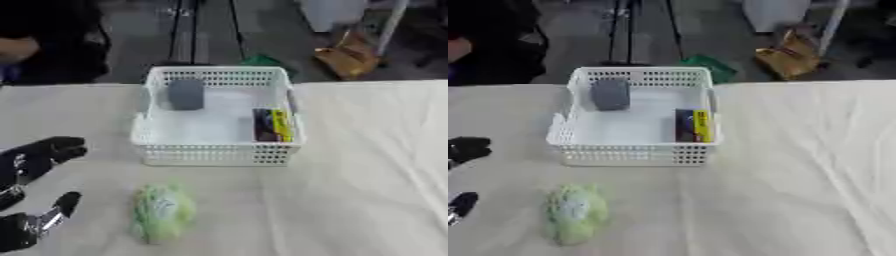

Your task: Pick up objects on the table and place them in the box.

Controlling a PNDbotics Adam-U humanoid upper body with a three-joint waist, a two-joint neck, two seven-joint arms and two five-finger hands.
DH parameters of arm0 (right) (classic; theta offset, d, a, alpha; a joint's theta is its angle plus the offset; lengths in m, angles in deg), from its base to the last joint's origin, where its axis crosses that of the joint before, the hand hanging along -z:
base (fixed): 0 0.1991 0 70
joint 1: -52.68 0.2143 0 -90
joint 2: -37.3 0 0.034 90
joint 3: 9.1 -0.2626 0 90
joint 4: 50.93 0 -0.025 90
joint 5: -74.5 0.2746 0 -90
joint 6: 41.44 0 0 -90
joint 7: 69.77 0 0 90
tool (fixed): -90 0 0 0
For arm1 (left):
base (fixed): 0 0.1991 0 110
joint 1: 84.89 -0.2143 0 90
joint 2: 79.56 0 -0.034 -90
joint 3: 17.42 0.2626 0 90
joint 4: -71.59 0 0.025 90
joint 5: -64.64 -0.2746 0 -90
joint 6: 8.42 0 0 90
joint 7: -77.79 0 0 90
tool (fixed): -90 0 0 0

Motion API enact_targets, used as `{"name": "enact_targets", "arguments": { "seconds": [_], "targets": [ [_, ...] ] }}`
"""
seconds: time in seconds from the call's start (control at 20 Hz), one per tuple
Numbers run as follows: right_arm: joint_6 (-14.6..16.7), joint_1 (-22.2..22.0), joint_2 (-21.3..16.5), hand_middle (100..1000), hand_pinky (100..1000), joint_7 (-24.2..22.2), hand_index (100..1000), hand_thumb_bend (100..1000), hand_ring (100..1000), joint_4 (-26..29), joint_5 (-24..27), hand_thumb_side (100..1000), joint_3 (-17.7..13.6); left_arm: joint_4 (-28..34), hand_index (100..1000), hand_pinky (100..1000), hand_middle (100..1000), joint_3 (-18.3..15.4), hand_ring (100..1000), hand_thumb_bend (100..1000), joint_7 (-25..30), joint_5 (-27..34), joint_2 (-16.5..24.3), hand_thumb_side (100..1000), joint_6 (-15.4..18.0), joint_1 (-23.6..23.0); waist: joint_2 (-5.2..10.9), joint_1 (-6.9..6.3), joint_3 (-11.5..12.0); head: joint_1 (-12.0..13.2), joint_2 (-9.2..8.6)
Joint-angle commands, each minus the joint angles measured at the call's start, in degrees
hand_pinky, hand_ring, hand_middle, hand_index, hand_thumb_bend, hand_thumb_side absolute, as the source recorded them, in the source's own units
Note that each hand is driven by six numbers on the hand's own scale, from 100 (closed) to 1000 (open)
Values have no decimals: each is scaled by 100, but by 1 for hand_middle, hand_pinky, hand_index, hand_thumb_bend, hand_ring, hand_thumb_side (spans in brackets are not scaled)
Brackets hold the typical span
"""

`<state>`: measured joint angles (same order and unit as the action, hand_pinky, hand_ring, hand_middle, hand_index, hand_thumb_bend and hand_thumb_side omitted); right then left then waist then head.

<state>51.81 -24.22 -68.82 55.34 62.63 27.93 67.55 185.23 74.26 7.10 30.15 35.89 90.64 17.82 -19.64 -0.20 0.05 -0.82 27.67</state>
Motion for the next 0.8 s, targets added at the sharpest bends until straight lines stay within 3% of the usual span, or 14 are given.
{"name": "enact_targets", "arguments": {
  "seconds": [0.05,0.25,0.3,0.35,0.4,0.55,0.6,0.7,0.8],
  "targets": [
    [2,47,-250,877,798,36,880,100,889,104,-23,1000,-31,95,1000,917,964,-193,1000,183,259,135,127,1000,11,114,129,10,16,-14,-31],
    [-1,42,-246,875,796,75,879,100,887,104,-19,1000,-39,95,1000,914,965,-407,1000,160,554,316,84,1000,91,207,137,19,34,-21,-102],
    [-3,39,-243,872,792,87,876,100,883,104,-16,1000,-41,95,1000,908,964,-464,997,100,606,364,64,1000,116,237,143,27,37,-13,-130],
    [-5,33,-239,872,792,113,876,100,883,104,-9,1000,-45,95,1000,908,964,-566,997,100,589,434,11,1000,174,321,147,37,46,-5,-184],
    [-7,28,-239,871,792,137,874,100,881,104,-6,1000,-49,95,1000,905,962,-682,994,100,541,511,-14,1000,245,391,143,43,55,-35,-323],
    [-11,13,-232,870,791,200,873,100,880,104,-4,1000,-53,95,1000,904,962,-963,994,112,306,771,-48,1000,500,468,123,56,70,-323,-1060],
    [-13,15,-228,870,792,205,874,100,880,104,-5,1000,-52,95,1000,906,967,-1015,998,168,220,838,-37,1000,588,451,120,59,71,-387,-1177],
    [-10,28,-237,870,792,198,873,100,880,104,-8,1000,-45,95,1000,904,955,-1054,993,178,49,861,4,1000,753,413,124,65,73,-417,-1245],
    [-5,30,-259,869,791,190,873,100,879,104,-16,1000,-44,95,968,889,922,-1067,973,186,-129,764,52,1000,832,381,139,64,74,-309,-1167]
  ]
}}
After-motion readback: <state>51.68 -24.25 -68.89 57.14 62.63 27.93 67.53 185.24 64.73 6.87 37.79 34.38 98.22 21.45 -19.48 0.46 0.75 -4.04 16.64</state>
